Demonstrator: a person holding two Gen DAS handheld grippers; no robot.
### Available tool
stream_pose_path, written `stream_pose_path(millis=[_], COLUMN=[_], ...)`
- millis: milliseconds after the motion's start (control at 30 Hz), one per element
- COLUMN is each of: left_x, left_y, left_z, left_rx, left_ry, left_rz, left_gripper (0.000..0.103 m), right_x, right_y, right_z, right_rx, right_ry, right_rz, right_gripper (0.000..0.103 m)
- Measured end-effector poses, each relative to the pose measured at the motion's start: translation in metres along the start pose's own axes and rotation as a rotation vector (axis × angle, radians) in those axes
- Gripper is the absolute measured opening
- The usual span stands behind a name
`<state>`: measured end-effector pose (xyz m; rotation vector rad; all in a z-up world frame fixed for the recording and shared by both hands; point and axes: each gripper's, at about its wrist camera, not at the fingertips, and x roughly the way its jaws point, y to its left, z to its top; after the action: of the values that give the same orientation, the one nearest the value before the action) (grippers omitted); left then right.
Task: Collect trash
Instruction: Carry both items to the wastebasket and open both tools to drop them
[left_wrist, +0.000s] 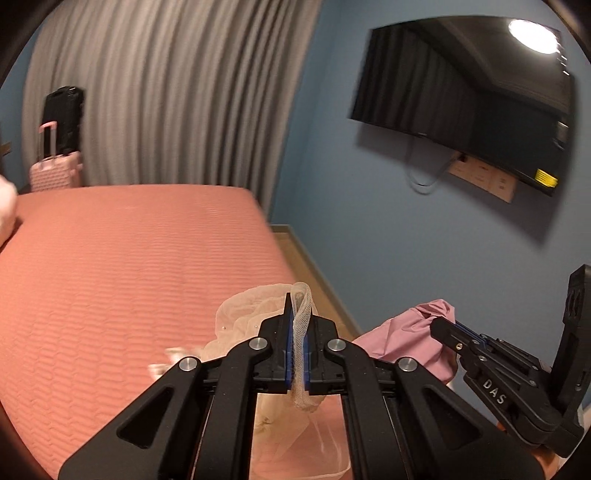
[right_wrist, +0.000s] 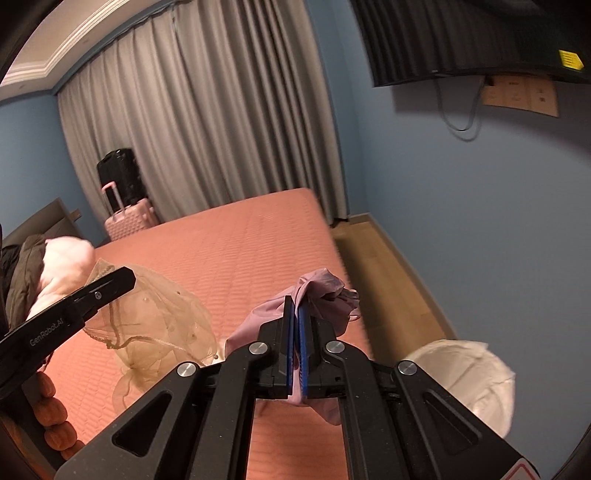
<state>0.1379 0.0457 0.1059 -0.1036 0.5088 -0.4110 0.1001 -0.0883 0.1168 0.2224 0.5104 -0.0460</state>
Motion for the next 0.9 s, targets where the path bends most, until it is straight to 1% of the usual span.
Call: stream_pose_path(millis=[167,300,500,567,667,700,733,767,800,833,867,900], left_x=[0.024,0.048,0.071,0.072,0.084,0.088,0.093,0.098,0.100,0.098,0.096,0.095], left_y=[-0.060,-0.104,-0.148,-0.162,-0.177,-0.180,-0.183,-0.186,-0.188,-0.188,-0.188,-0.188], left_z=[-0.002,-0.010,-0.026,-0.036,-0.045,-0.047,-0.049,-0.050,-0.051,-0.051,-0.052,-0.053], left_rx=[0.055,0.094,0.135,0.150,0.166,0.167,0.164,0.157,0.149,0.139,0.130,0.130], left_ry=[0.035,0.076,0.135,0.155,0.182,0.196,0.213,0.223,0.222,0.202,0.172,0.158], left_rz=[-0.085,-0.147,-0.222,-0.234,-0.252,-0.254,-0.258,-0.256,-0.247,-0.225,-0.213,-0.215], left_gripper=[0.003,0.003,0.003,0.004,0.005,0.009,0.024,0.048,0.060,0.076,0.078,0.078], right_x=[-0.021,-0.032,-0.033,-0.030,-0.026,-0.027,-0.026,-0.026,-0.024,-0.023,-0.021,-0.019], right_y=[-0.050,-0.092,-0.142,-0.150,-0.167,-0.173,-0.177,-0.180,-0.184,-0.188,-0.191,-0.192], right_z=[0.002,-0.006,-0.016,-0.018,-0.025,-0.027,-0.029,-0.031,-0.032,-0.032,-0.033,-0.034], right_rx=[0.035,0.067,0.123,0.134,0.155,0.159,0.162,0.164,0.167,0.169,0.170,0.171], right_ry=[-0.019,-0.019,-0.005,-0.001,0.011,0.013,0.016,0.019,0.021,0.024,0.027,0.031], right_rz=[-0.074,-0.130,-0.192,-0.204,-0.225,-0.228,-0.233,-0.236,-0.241,-0.244,-0.246,-0.248], right_gripper=[0.002,0.002,0.002,0.002,0.002,0.002,0.002,0.002,0.002,0.002,0.002,0.002])
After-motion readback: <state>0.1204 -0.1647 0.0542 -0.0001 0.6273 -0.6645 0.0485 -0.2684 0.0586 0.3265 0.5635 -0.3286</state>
